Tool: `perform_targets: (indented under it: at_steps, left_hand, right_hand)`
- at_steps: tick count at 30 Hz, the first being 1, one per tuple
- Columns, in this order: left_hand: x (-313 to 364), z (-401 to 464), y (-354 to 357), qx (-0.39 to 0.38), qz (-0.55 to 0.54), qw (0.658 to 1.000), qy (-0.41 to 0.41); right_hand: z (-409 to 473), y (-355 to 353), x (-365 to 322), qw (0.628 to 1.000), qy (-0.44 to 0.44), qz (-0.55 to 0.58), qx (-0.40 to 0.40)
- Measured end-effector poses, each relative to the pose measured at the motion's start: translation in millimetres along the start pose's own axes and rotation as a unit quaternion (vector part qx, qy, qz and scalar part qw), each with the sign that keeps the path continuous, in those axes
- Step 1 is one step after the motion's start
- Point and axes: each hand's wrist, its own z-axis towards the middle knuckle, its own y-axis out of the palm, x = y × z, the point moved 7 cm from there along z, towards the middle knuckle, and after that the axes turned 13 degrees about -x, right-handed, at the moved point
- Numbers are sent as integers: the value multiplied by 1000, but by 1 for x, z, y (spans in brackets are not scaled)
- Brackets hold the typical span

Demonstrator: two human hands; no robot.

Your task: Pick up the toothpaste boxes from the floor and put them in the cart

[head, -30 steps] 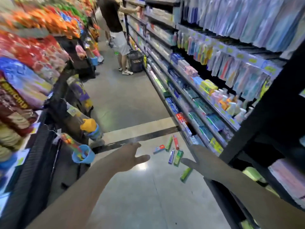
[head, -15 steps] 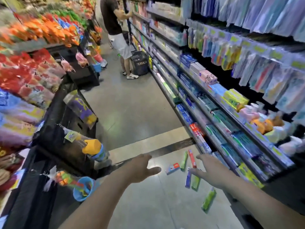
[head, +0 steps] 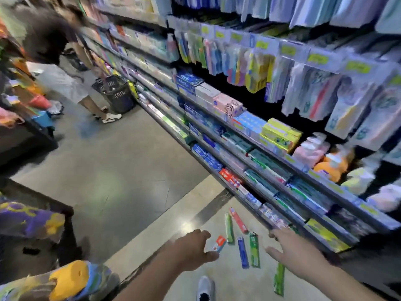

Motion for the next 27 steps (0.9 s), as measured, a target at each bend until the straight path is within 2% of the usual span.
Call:
perform_targets:
  at_steps: [6,11,19,27]
  left_hand:
    - [-41,134,-41,-43,61,997,23]
    - [-69,278,-24,-53,70,996,20]
    - [-104,502,99,-73,95,993,15]
    - [-168,699,230,-74,95,993,-20]
  right_hand:
    - [82,13,33,995,73,62,34]
    - [187,74,75,987,126,100,12]
    - [379,240,162,981,148,122,-17]
    - [536,421,250,962,244,119,-26]
